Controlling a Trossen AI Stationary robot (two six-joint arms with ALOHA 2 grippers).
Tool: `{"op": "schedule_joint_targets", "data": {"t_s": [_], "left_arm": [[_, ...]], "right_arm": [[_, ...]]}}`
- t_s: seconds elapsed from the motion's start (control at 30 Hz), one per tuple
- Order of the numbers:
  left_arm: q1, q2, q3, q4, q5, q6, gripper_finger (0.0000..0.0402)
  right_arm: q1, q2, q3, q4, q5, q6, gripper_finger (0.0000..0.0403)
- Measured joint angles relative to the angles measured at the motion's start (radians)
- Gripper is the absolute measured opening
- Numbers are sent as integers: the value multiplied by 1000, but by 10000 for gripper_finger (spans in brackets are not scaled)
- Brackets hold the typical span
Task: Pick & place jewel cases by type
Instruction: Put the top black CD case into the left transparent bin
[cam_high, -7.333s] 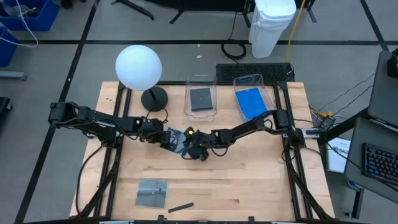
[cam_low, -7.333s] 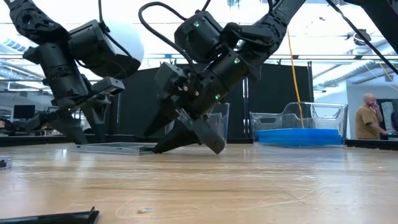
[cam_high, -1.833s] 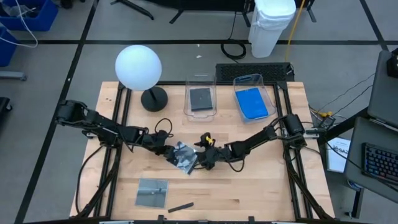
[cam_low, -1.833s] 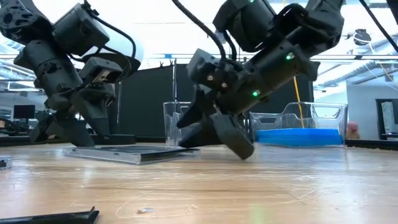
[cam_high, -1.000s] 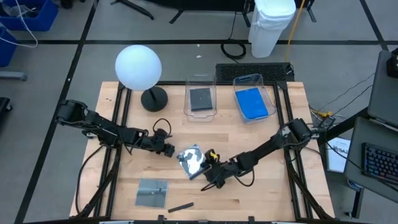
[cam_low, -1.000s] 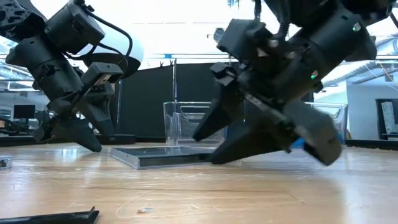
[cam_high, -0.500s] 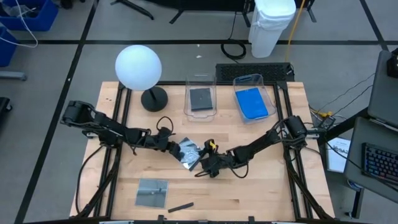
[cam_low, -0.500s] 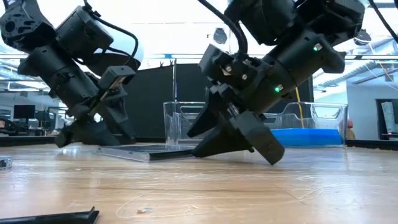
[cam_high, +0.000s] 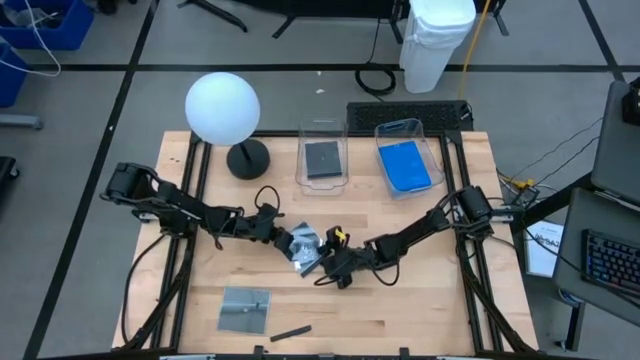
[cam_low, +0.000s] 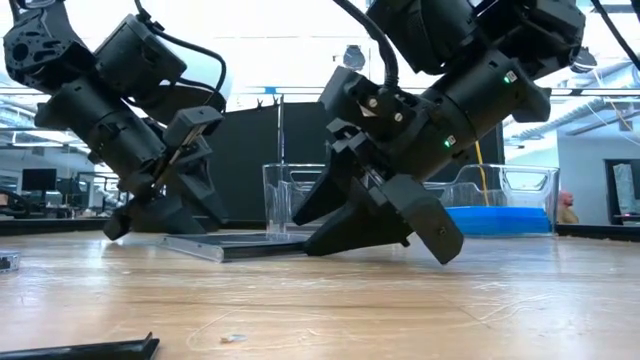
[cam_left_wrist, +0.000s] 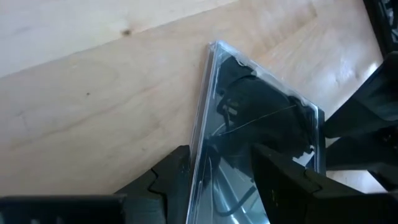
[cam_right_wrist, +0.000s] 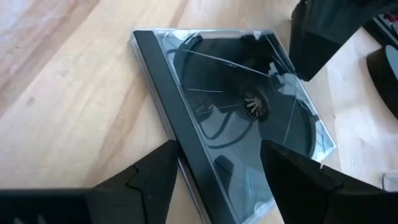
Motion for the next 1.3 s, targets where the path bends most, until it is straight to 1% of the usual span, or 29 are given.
{"op": "schedule_joint_targets", "data": {"t_s": [0.2,0.57,0.93,1.03,1.1,1.2,1.3], "left_arm": [[2,-5,0,2,1,-5,175],[1,-7,0,6,-26,-25,175],[0,-7,1,6,-34,-23,175],[0,-7,2,5,-35,-23,175],[1,-7,2,5,-36,-23,175],[1,-7,2,5,-35,-23,175],[1,-7,2,5,-36,-23,175]], "right_arm": [[3,1,0,16,-4,-7,224],[16,-2,2,-24,6,-7,224],[18,-5,2,-33,-23,1,224],[25,-8,2,-48,-26,32,224],[28,-9,2,-50,-58,70,224],[25,-4,3,-38,-148,107,224],[27,17,4,-12,-156,72,224]]}}
